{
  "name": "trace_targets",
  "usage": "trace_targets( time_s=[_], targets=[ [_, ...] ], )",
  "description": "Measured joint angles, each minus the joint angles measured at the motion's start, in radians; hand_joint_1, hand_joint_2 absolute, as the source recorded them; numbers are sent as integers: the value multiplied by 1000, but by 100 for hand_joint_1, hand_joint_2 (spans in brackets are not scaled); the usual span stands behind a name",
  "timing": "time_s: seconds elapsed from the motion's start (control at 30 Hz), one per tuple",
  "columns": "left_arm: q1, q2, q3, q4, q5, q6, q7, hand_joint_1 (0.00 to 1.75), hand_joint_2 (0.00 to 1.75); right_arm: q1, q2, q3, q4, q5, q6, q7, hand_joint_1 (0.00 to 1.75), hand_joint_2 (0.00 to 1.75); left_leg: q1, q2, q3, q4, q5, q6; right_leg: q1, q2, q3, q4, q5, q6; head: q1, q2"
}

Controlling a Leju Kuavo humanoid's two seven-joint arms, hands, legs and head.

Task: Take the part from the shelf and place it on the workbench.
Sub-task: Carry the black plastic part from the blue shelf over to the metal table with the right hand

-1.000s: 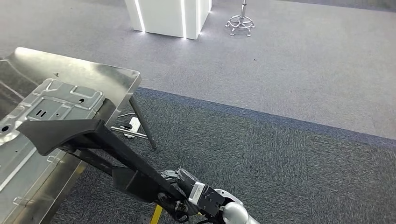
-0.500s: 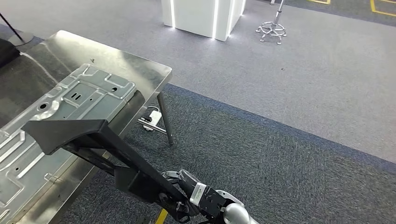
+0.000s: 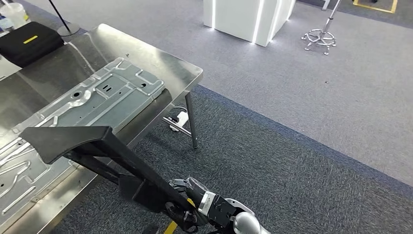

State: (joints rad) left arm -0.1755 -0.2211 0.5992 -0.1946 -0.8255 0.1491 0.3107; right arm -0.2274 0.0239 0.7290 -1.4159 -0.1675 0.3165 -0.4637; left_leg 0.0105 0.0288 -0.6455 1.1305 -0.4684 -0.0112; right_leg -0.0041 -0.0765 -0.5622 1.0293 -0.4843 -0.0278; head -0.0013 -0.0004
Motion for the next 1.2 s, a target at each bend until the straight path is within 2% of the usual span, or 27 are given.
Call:
trace_targets(
  time_s=[0.07,0.13,0.23,0.3,0.37,0.4,0.43,0.47,0.5,0.57,0.6,0.63,0.67,0.7,0.73,0.8,0.83,0.87,0.9,0.93,0.97,1.0,1.03,1.1,1.13,1.17,1.2],
  targets=[
    [3,0,0,0,-1,-1,1,0,175,-1,0,0,0,0,0,0,171,175,-6,25,48,-94,24,11,5,-16,3,2,-4,8,1,0],
    [4,0,0,0,-1,-2,2,0,175,-3,0,0,0,0,0,0,171,175,-11,20,49,-107,24,21,8,-27,2,2,-6,14,1,0],
    [6,0,1,0,-1,-2,2,0,175,-3,0,0,0,0,1,0,171,175,-11,12,47,-107,24,24,8,-34,4,1,-6,18,1,0],
    [5,-1,1,0,-1,-5,2,0,175,-7,0,0,0,-1,10,-1,171,175,-7,-11,48,-114,30,37,4,11,-26,69,-49,28,2,0],
    [2,-1,2,0,-1,-9,3,0,175,-10,0,0,2,-3,17,-1,171,175,-3,-41,48,-120,36,49,-1,66,-92,208,-118,38,3,0],
    [2,-1,2,0,-1,-10,4,0,175,-10,0,0,3,-3,18,-1,171,175,-4,-53,48,-118,36,50,-1,71,-119,260,-132,38,3,0],
    [2,-1,2,0,-1,-10,4,0,175,-9,0,0,5,-3,18,0,171,175,-4,-66,47,-117,36,50,-1,73,-133,281,-127,38,3,0],
    [2,-1,2,0,-1,-11,4,0,175,-10,0,0,6,-4,18,0,171,175,-4,-79,47,-114,36,49,-2,75,-128,263,-103,36,3,0],
    [2,-1,2,0,-1,-11,4,0,175,-11,0,0,6,-4,18,0,171,175,-4,-93,47,-112,36,48,-3,83,-105,209,-64,34,3,0],
    [0,-2,2,0,-1,-12,3,0,175,-13,0,0,6,-4,18,0,171,175,-4,-116,43,-106,35,43,-7,131,-50,78,-6,30,3,0],
    [-1,-2,2,0,-1,-12,3,0,175,-14,0,0,6,-4,18,0,171,175,-4,-126,40,-103,35,38,-9,153,-33,38,6,30,3,0],
    [-2,-2,2,0,-1,-12,3,0,175,-14,0,0,6,-4,18,0,171,175,-3,-134,35,-102,36,32,-9,167,-28,21,7,29,3,0],
    [-3,-2,2,0,-1,-12,3,0,175,-14,0,0,6,-4,18,0,171,175,-2,-144,30,-102,39,25,-6,165,-27,19,8,27,3,0],
    [-3,-2,3,0,-2,-12,3,0,175,-15,0,0,6,-4,18,0,171,175,1,-154,27,-103,40,18,-7,153,-26,16,11,22,3,0],
    [-2,-2,3,0,-2,-12,3,0,175,-16,1,0,6,-4,18,0,171,175,2,-147,24,-99,38,13,-6,142,-22,12,13,16,3,0],
    [-3,-2,3,0,-4,-12,3,0,175,-19,2,0,6,-5,18,0,171,175,1,-101,-2,-45,4,6,-8,113,-16,2,17,2,2,0],
    [-4,-2,3,0,-4,-12,3,0,175,-19,3,0,6,-5,18,0,171,175,0,-70,-27,9,-26,4,-5,98,-14,1,16,-2,1,0],
    [-5,-2,3,0,-4,-12,2,0,175,-19,3,0,6,-6,18,0,171,175,0,-51,-57,73,-57,2,-3,82,-14,1,15,-5,1,0],
    [-6,-2,3,0,-4,-12,2,0,175,-17,2,0,7,-6,18,0,171,175,1,-43,-83,129,-79,-1,-1,66,-15,1,14,-7,1,0],
    [-6,-2,3,0,-5,-12,2,0,175,-17,2,0,8,-6,18,0,171,175,1,-38,-96,160,-86,-2,0,50,-15,2,13,-7,1,0],
    [-6,-2,3,0,-5,-12,2,0,175,-16,2,0,9,-6,18,0,171,175,2,-34,-90,155,-74,-2,1,36,-15,2,12,-7,1,0],
    [-5,-2,3,0,-5,-12,3,0,175,-17,2,0,9,-6,18,0,171,175,1,-28,-65,113,-48,-1,1,23,-14,2,10,-6,1,0],
    [-4,-1,3,0,-4,-12,3,0,175,-18,2,0,9,-6,19,0,171,175,1,-13,-26,44,-16,2,2,12,-12,2,8,-4,1,0],
    [-3,-1,3,0,-4,-14,5,0,175,-22,3,0,10,-7,21,0,171,175,-8,27,37,-73,19,14,6,-5,-9,3,4,3,1,0],
    [-3,-1,3,0,-4,-14,6,0,175,-25,3,0,11,-8,24,0,171,175,-13,39,49,-100,23,19,8,-13,-8,4,3,7,1,0],
    [-2,-1,4,0,-3,-15,7,0,175,-28,4,0,12,-8,27,0,171,175,-17,38,49,-106,20,24,10,-21,-8,3,3,11,2,0],
    [-2,-1,4,0,-3,-15,7,0,175,-32,7,0,13,-9,29,0,171,175,-15,25,48,-109,23,30,10,-29,-6,3,2,16,2,0]
  ],
)
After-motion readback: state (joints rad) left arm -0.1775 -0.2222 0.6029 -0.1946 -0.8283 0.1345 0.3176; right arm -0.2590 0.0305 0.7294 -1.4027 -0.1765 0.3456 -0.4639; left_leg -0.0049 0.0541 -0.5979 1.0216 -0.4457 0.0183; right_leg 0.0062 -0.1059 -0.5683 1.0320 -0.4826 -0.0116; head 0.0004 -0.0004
